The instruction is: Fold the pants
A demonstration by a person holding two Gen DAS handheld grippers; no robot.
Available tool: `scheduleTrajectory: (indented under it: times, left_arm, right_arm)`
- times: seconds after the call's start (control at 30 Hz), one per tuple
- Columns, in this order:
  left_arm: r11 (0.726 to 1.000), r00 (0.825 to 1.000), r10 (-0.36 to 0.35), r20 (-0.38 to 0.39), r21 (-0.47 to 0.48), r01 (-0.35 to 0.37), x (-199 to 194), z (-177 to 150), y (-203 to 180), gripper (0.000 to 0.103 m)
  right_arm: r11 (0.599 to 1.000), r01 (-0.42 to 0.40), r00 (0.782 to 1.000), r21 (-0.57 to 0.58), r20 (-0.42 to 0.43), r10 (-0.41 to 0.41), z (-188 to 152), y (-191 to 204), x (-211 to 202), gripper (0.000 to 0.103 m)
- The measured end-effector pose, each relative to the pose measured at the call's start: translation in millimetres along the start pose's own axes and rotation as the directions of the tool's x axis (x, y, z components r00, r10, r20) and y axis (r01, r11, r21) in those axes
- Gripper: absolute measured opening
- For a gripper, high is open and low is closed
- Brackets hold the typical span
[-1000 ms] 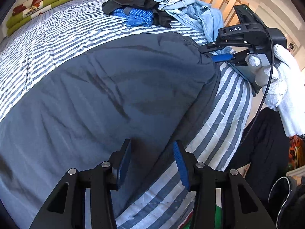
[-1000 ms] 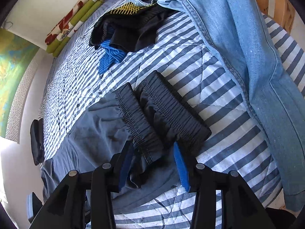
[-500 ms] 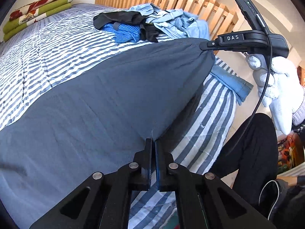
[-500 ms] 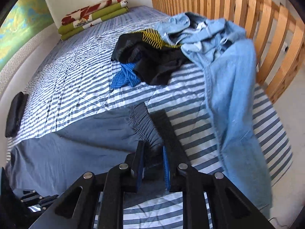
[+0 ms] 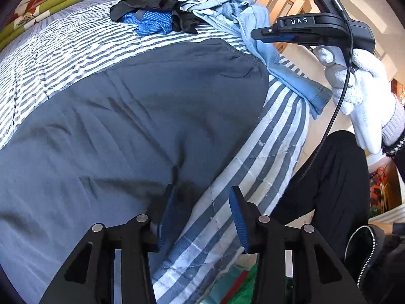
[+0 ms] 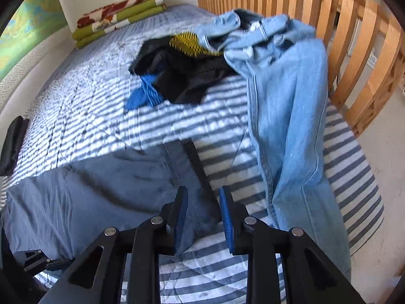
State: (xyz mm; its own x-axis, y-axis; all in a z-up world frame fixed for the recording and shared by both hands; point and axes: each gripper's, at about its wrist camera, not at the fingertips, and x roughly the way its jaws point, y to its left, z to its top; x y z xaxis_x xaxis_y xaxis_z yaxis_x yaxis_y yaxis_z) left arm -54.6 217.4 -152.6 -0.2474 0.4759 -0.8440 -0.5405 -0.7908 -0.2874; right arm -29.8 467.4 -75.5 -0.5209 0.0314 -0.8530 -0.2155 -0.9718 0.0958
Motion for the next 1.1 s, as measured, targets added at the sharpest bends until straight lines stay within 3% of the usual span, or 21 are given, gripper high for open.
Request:
scheduleTrajectory:
  times: [0.07, 0.13, 0.27, 0.4, 0.47, 0.53, 0.6, 0.67, 0.77, 0.8, 0.87, 0.93, 1.0, 1.03, 1.07, 1.1]
  left_arm:
    - [1.0, 1.0, -0.016, 0.027, -0.024, 0.016, -14.4, -1.9, 6.0, 0.046]
    - [0.997, 0.998, -0.011, 0.057, -0.071, 0.015, -31.4, -5.0, 20.6, 0.046]
    - [0.982, 0.991, 0.075, 0.115, -0.179, -0.054, -65.9, -15.7, 64.7, 0.046]
    - [0.934, 0.967, 0.206, 0.149, -0.324, -0.149, -105.5, -43.3, 119.1, 0.046]
    - [0.889, 0.948, 0.271, 0.168, -0.421, -0.18, -130.3, -63.8, 150.0, 0.046]
    - [0.817, 0.915, 0.366, 0.17, -0.529, -0.228, -159.2, -90.4, 183.1, 0.046]
    - [0.724, 0.869, 0.475, 0.141, -0.624, -0.294, -187.9, -121.8, 214.1, 0.046]
    - [0.601, 0.811, 0.579, 0.087, -0.718, -0.352, -217.8, -158.3, 244.7, 0.046]
    - [0.418, 0.769, 0.639, 0.027, -0.851, -0.317, -258.5, -221.5, 290.8, 0.046]
    - [0.348, 0.748, 0.663, -0.022, -0.876, -0.334, -268.9, -242.5, 302.9, 0.046]
    - [0.19, 0.69, 0.698, -0.19, -0.88, -0.435, -277.9, -278.8, 326.4, 0.046]
    - [0.069, 0.638, 0.697, -0.327, -0.855, -0.514, -279.5, -307.8, 346.7, 0.046]
    - [0.073, 0.67, 0.682, -0.295, -0.883, -0.463, -286.2, -325.9, 354.2, 0.045]
    - [0.067, 0.657, 0.692, -0.3, -0.879, -0.472, -288.8, -322.8, 351.4, 0.045]
    - [0.057, 0.628, 0.707, -0.324, -0.859, -0.508, -290.5, -318.1, 347.9, 0.045]
    - [0.045, 0.585, 0.731, -0.351, -0.831, -0.554, -291.8, -307.8, 341.4, 0.046]
  right_arm:
    - [0.995, -0.079, 0.997, -0.067, 0.003, 0.079, 3.1, 19.9, -5.8, 0.024]
    - [0.98, -0.112, 0.994, -0.163, -0.032, 0.108, -1.4, 51.1, 1.3, 0.024]
    - [0.926, -0.171, 0.984, -0.335, -0.107, 0.143, -23.5, 114.5, 26.2, 0.024]
    - [0.87, -0.227, 0.973, -0.437, -0.143, 0.182, -39.6, 171.2, 37.7, 0.024]
    - [0.828, -0.268, 0.963, -0.492, -0.142, 0.227, -45.0, 201.6, 32.0, 0.024]
    - [0.779, -0.32, 0.946, -0.539, -0.142, 0.29, -51.8, 233.0, 22.5, 0.024]
    - [0.728, -0.372, 0.924, -0.576, -0.155, 0.349, -61.0, 263.2, 16.0, 0.024]
    - [0.686, -0.417, 0.903, -0.596, -0.183, 0.389, -72.1, 291.0, 15.0, 0.024]
    - [0.62, -0.48, 0.874, -0.62, -0.279, 0.397, -93.7, 330.1, 23.3, 0.024]
    - [0.592, -0.492, 0.868, -0.638, -0.305, 0.392, -102.2, 340.9, 26.2, 0.024]
    - [0.556, -0.483, 0.873, -0.677, -0.321, 0.367, -119.2, 356.6, 31.1, 0.024]
    - [0.535, -0.495, 0.868, -0.685, -0.361, 0.341, -133.5, 364.9, 38.4, 0.024]
    - [0.533, -0.485, 0.875, -0.693, -0.38, 0.301, -142.1, 366.8, 47.5, 0.024]
    - [0.52, -0.481, 0.877, -0.706, -0.372, 0.306, -143.7, 366.3, 45.4, 0.024]
    - [0.506, -0.48, 0.877, -0.716, -0.383, 0.289, -144.0, 367.0, 44.4, 0.024]
    - [0.497, -0.492, 0.87, -0.715, -0.407, 0.277, -141.6, 368.0, 43.5, 0.024]
